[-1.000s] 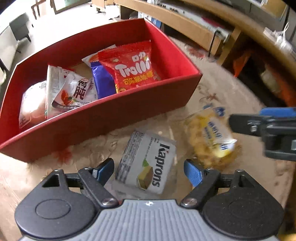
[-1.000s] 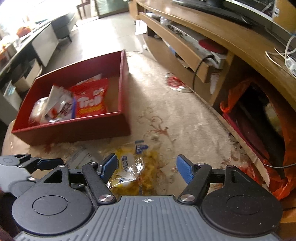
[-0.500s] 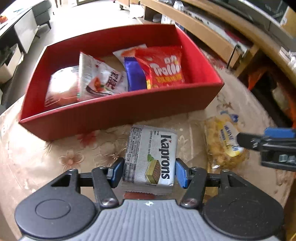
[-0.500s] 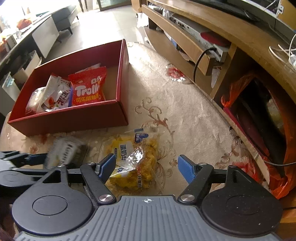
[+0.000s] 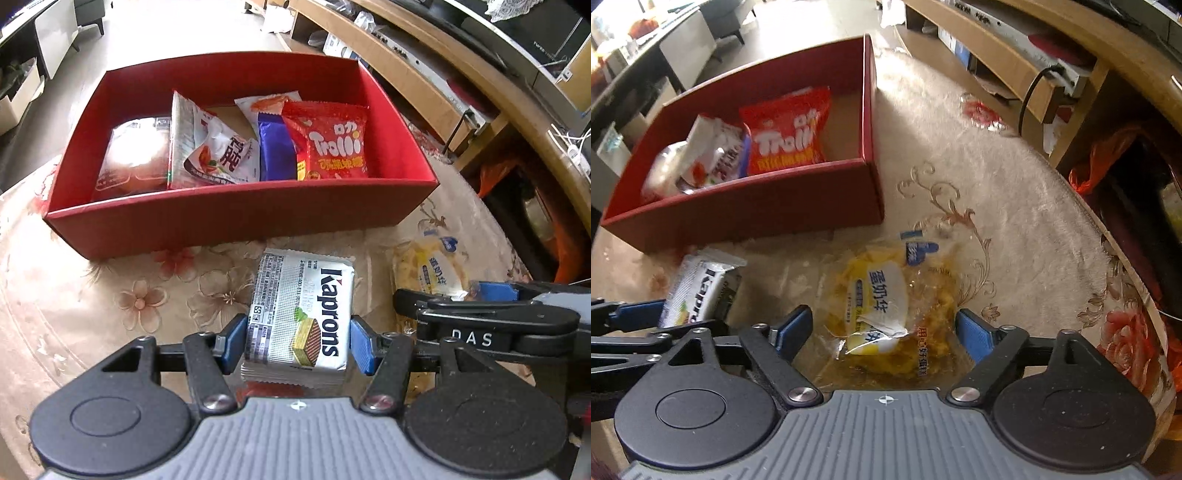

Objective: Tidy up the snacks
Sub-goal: 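Grasp the Kaprons packet with left while right grasps the yellow bread bag, then carry the Kaprons packet with left while right carries the bread bag over the box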

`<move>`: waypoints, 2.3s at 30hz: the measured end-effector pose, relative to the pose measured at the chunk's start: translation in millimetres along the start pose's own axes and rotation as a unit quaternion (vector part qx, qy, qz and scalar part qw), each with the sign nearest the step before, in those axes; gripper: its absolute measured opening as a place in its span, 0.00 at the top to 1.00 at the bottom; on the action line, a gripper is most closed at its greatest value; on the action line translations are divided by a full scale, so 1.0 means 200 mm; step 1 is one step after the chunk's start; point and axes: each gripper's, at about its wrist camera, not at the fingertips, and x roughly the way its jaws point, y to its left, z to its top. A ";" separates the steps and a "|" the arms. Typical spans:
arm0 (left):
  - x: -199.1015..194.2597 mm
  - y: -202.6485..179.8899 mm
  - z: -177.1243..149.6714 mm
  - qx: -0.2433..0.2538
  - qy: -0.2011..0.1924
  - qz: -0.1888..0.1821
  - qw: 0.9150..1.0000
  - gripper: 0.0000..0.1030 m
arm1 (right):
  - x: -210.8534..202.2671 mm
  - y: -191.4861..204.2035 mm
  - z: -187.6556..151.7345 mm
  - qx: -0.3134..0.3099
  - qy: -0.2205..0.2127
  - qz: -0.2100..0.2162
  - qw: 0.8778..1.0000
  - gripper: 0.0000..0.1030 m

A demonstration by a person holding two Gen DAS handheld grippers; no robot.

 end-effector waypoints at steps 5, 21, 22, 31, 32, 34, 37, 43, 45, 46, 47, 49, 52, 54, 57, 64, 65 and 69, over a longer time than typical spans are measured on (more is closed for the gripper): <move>0.04 -0.01 -0.02 0.008 0.007 0.021 1.000 0.45 | 0.01 0.02 0.00 -0.007 0.000 -0.005 1.000 0.14; 0.12 0.02 -0.04 0.018 0.009 0.050 0.999 0.45 | 0.11 0.07 -0.06 -0.036 0.033 -0.047 0.998 0.00; 0.12 0.03 -0.04 0.016 0.011 0.053 0.998 0.45 | 0.11 0.07 -0.06 -0.038 0.032 -0.046 0.998 0.00; 0.14 0.03 -0.03 0.001 0.015 0.059 0.998 0.44 | 0.05 0.04 -0.05 -0.043 0.024 -0.057 0.997 0.18; 0.14 0.03 -0.03 -0.001 0.014 0.059 0.998 0.45 | 0.04 0.04 -0.05 -0.045 0.020 -0.063 0.997 0.20; 0.13 0.04 -0.03 -0.006 0.013 0.056 0.998 0.45 | 0.02 0.04 -0.06 -0.048 0.015 -0.070 0.996 0.22; 0.10 0.06 -0.04 -0.012 0.011 0.051 0.999 0.45 | -0.03 0.05 -0.07 -0.049 0.006 -0.070 0.996 0.24; -0.01 0.06 -0.07 -0.013 -0.005 0.041 0.999 0.45 | -0.18 0.08 -0.10 -0.045 -0.024 -0.060 0.997 0.25; -0.04 0.06 -0.09 -0.016 -0.009 0.037 0.999 0.45 | -0.21 0.10 -0.12 -0.048 -0.029 -0.055 0.997 0.25; -0.05 0.06 -0.10 -0.017 -0.010 0.037 0.999 0.45 | -0.22 0.11 -0.13 -0.050 -0.030 -0.053 0.997 0.25; -0.06 0.05 -0.10 -0.017 -0.010 0.039 0.999 0.45 | -0.24 0.12 -0.14 -0.053 -0.032 -0.052 0.997 0.25; -0.08 0.05 -0.11 -0.019 -0.013 0.039 0.999 0.45 | -0.25 0.15 -0.16 -0.059 -0.035 -0.052 0.996 0.25; -0.12 0.06 -0.13 -0.024 -0.018 0.035 0.999 0.45 | -0.29 0.17 -0.19 -0.063 -0.043 -0.053 0.996 0.24; -0.15 0.06 -0.13 -0.024 -0.025 0.036 0.999 0.45 | -0.31 0.18 -0.21 -0.061 -0.045 -0.049 0.996 0.24; -0.19 0.06 -0.14 -0.025 -0.035 0.039 0.998 0.45 | -0.33 0.20 -0.24 -0.060 -0.047 -0.045 0.996 0.24; -0.28 0.09 -0.14 -0.030 -0.053 0.039 0.997 0.45 | -0.38 0.25 -0.26 -0.062 -0.063 -0.035 0.995 0.24; -0.29 0.09 -0.14 -0.031 -0.056 0.040 0.997 0.45 | -0.38 0.26 -0.26 -0.064 -0.066 -0.035 0.995 0.24; -0.32 0.10 -0.14 -0.033 -0.066 0.042 0.996 0.45 | -0.40 0.29 -0.26 -0.068 -0.077 -0.032 0.994 0.24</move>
